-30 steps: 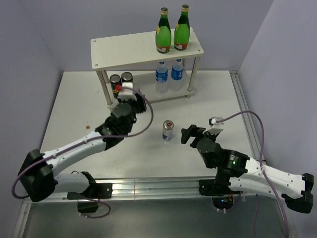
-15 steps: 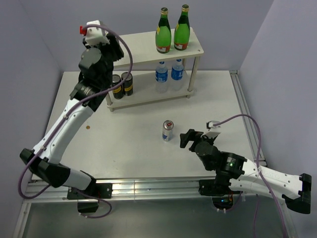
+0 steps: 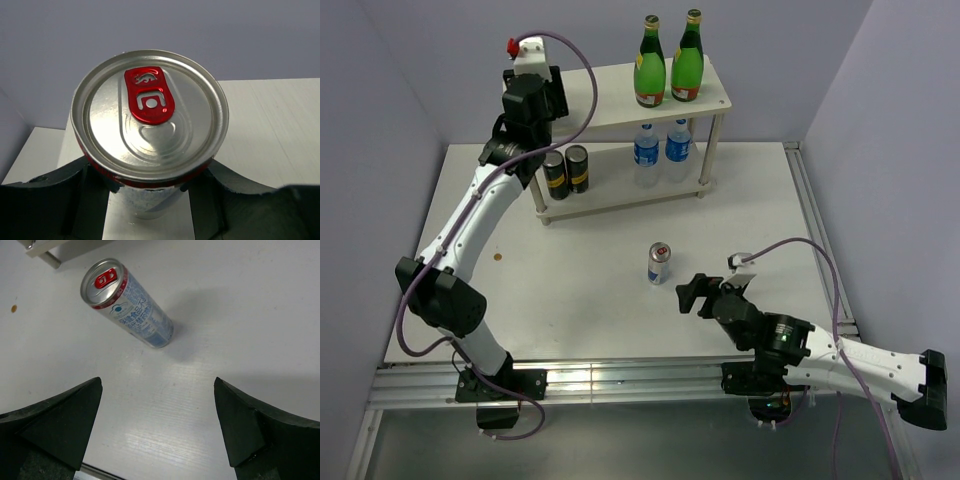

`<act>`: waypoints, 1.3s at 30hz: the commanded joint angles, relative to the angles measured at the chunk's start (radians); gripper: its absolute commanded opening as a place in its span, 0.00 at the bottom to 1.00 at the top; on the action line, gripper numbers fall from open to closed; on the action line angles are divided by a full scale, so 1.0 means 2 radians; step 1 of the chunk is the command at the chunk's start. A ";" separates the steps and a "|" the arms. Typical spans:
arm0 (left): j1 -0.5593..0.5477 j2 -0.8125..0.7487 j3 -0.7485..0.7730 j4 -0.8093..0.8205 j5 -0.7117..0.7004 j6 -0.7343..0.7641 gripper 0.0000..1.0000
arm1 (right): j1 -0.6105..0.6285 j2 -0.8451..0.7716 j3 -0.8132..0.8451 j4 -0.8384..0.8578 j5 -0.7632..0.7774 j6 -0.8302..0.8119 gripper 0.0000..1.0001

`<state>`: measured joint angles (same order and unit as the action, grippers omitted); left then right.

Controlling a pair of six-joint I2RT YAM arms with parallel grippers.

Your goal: Place and organize the beverage onto the shelf

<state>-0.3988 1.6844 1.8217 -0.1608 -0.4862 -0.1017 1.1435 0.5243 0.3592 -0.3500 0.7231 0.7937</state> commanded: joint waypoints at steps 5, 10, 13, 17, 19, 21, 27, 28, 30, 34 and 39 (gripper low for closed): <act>0.033 -0.012 0.003 0.030 0.028 -0.017 0.00 | 0.017 0.002 -0.016 0.058 -0.028 -0.004 1.00; 0.037 -0.038 -0.049 0.061 0.037 -0.022 0.04 | 0.021 0.032 -0.037 0.129 -0.056 0.011 1.00; 0.041 -0.045 -0.066 0.069 0.043 -0.026 0.24 | 0.021 0.061 -0.040 0.153 -0.050 0.020 1.00; 0.041 -0.044 -0.072 0.068 0.044 -0.029 0.51 | 0.020 0.100 -0.031 0.173 -0.046 0.020 1.00; 0.041 -0.046 -0.079 0.070 0.043 -0.031 0.62 | 0.021 0.112 -0.025 0.173 -0.039 0.019 1.00; 0.041 -0.048 -0.087 0.075 0.044 -0.033 0.86 | 0.020 0.125 -0.024 0.187 -0.034 0.019 1.00; 0.041 -0.054 -0.096 0.076 0.039 -0.034 0.99 | 0.020 0.173 -0.025 0.223 -0.003 0.017 1.00; 0.041 -0.055 -0.098 0.076 0.039 -0.034 0.99 | 0.020 0.182 -0.025 0.232 -0.002 0.016 1.00; 0.041 -0.059 -0.101 0.076 0.039 -0.037 0.99 | 0.020 0.213 -0.023 0.250 0.001 0.011 1.00; 0.041 -0.084 -0.115 0.073 0.039 -0.043 0.99 | 0.020 0.276 -0.005 0.303 0.012 -0.004 1.00; 0.041 -0.121 -0.149 0.067 0.029 -0.055 0.99 | 0.010 0.347 0.027 0.352 0.024 -0.037 1.00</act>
<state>-0.3176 1.5272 1.5490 -0.0372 -0.4160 -0.1825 1.1763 1.1717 0.3397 0.2260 0.7101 0.7628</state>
